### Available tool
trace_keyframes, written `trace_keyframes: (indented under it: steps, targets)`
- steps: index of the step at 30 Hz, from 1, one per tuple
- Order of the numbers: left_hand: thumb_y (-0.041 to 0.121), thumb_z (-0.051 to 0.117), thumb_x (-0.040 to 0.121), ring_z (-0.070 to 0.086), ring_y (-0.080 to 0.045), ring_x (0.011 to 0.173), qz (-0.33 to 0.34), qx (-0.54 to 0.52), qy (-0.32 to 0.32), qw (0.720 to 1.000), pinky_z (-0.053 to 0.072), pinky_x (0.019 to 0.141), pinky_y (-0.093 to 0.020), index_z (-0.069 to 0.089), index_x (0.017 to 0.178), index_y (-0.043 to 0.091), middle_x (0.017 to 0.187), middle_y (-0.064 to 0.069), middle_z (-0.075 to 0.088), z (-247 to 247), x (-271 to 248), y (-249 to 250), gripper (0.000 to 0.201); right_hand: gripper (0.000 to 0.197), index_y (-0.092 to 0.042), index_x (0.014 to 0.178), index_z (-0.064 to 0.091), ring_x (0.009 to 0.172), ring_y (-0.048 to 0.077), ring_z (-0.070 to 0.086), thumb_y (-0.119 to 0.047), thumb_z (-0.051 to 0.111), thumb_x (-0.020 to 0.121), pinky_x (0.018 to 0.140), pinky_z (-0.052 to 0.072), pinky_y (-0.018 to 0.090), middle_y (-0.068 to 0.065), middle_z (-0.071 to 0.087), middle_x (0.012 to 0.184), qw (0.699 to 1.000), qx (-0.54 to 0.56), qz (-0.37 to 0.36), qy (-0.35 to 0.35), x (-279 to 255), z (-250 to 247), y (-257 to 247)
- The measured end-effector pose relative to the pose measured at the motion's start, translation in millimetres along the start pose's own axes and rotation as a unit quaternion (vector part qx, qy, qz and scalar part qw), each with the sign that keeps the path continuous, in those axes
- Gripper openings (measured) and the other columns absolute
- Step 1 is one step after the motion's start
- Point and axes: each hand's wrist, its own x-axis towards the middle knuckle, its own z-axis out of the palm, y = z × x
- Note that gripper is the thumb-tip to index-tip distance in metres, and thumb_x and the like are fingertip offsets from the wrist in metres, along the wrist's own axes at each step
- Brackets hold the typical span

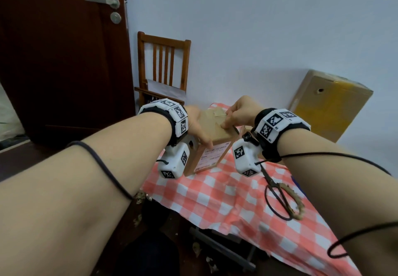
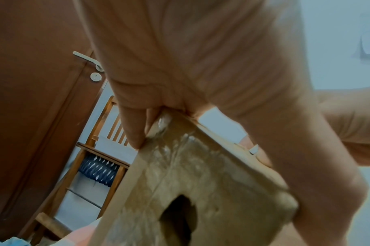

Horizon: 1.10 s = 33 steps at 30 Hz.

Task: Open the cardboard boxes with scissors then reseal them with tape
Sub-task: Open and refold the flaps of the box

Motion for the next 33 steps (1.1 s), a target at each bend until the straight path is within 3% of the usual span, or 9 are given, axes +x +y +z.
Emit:
trace_keyframes:
  steps: [3, 7, 10, 14, 18, 22, 25, 30, 33]
  targets:
    - [0.055, 0.089, 0.040, 0.069, -0.016, 0.083, -0.009, 0.018, 0.009, 1.000, 0.058, 0.081, -0.033, 0.067, 0.093, 0.020, 0.089, 0.002, 0.072, -1, -2, 1, 0.067, 0.026, 0.004, 0.084, 0.071, 0.080, 0.023, 0.063, -0.009, 0.081, 0.064, 0.081, 0.055, 0.038, 0.010, 0.065, 0.079, 1.000, 0.003, 0.009, 0.010, 2, 0, 0]
    - [0.048, 0.091, 0.046, 0.070, -0.016, 0.084, 0.003, 0.012, 0.000, 1.000, 0.058, 0.083, -0.037, 0.070, 0.091, 0.017, 0.087, 0.002, 0.074, 1, -5, 2, 0.058, 0.016, 0.005, 0.072, 0.067, 0.066, 0.017, 0.059, -0.006, 0.078, 0.067, 0.068, 0.056, 0.034, -0.005, 0.061, 0.056, 0.999, -0.005, 0.013, 0.039, 1, 0, 5]
    - [0.057, 0.087, 0.031, 0.071, -0.016, 0.082, 0.011, 0.011, 0.007, 1.000, 0.059, 0.081, -0.038, 0.071, 0.092, 0.017, 0.084, 0.004, 0.075, 0, -4, 0, 0.075, 0.009, 0.002, 0.070, 0.065, 0.068, 0.019, 0.061, 0.002, 0.074, 0.071, 0.071, 0.058, 0.032, 0.007, 0.061, 0.067, 0.994, 0.102, 0.024, 0.016, -2, -1, 10]
    - [0.060, 0.086, 0.026, 0.071, -0.016, 0.081, 0.003, 0.011, -0.002, 1.000, 0.059, 0.080, -0.039, 0.070, 0.093, 0.016, 0.085, 0.003, 0.075, 0, -1, 1, 0.082, 0.016, -0.006, 0.066, 0.060, 0.063, 0.012, 0.059, 0.002, 0.072, 0.074, 0.053, 0.052, 0.017, 0.004, 0.058, 0.068, 0.983, 0.182, 0.022, 0.000, -10, -1, 9]
    - [0.057, 0.088, 0.032, 0.069, -0.018, 0.085, -0.004, 0.023, 0.007, 1.000, 0.058, 0.083, -0.037, 0.066, 0.099, 0.015, 0.090, 0.000, 0.073, 0, -1, 2, 0.082, 0.025, -0.006, 0.077, 0.070, 0.072, 0.012, 0.058, -0.023, 0.084, 0.066, 0.068, 0.048, 0.025, 0.000, 0.063, 0.073, 0.999, 0.040, 0.010, -0.007, -11, -3, 11]
    - [0.041, 0.090, 0.055, 0.065, -0.018, 0.089, -0.005, 0.026, 0.019, 0.999, 0.056, 0.084, -0.033, 0.059, 0.105, 0.013, 0.096, -0.001, 0.067, 2, 2, 1, 0.066, 0.022, -0.008, 0.068, 0.064, 0.073, 0.015, 0.059, 0.009, 0.059, 0.080, 0.069, 0.055, 0.025, 0.002, 0.060, 0.070, 0.996, 0.088, -0.015, 0.007, -10, 0, 11]
    - [0.048, 0.091, 0.047, 0.066, -0.019, 0.090, -0.008, 0.043, 0.025, 0.999, 0.057, 0.084, -0.037, 0.058, 0.108, 0.012, 0.098, -0.002, 0.067, 3, 4, 0, 0.078, 0.004, -0.005, 0.080, 0.065, 0.078, 0.019, 0.061, -0.001, 0.067, 0.079, 0.079, 0.058, 0.033, 0.007, 0.062, 0.078, 0.994, 0.110, 0.008, 0.008, -10, -1, 12]
    - [0.045, 0.090, 0.052, 0.064, -0.022, 0.093, -0.010, 0.051, 0.025, 0.998, 0.056, 0.087, -0.038, 0.054, 0.112, 0.009, 0.102, -0.004, 0.066, 4, 5, 0, 0.079, 0.019, -0.016, 0.069, 0.060, 0.070, 0.008, 0.055, -0.005, 0.073, 0.078, 0.058, 0.044, 0.010, -0.006, 0.057, 0.070, 0.998, 0.043, -0.035, 0.003, -15, -3, 12]
    - [0.043, 0.091, 0.052, 0.065, -0.021, 0.092, -0.004, 0.040, 0.024, 0.999, 0.056, 0.086, -0.038, 0.056, 0.110, 0.009, 0.101, -0.004, 0.067, 3, 3, -1, 0.076, 0.024, -0.014, 0.063, 0.062, 0.076, 0.016, 0.060, 0.004, 0.061, 0.080, 0.078, 0.057, 0.029, 0.003, 0.063, 0.074, 0.995, 0.104, -0.008, 0.009, -14, -1, 10]
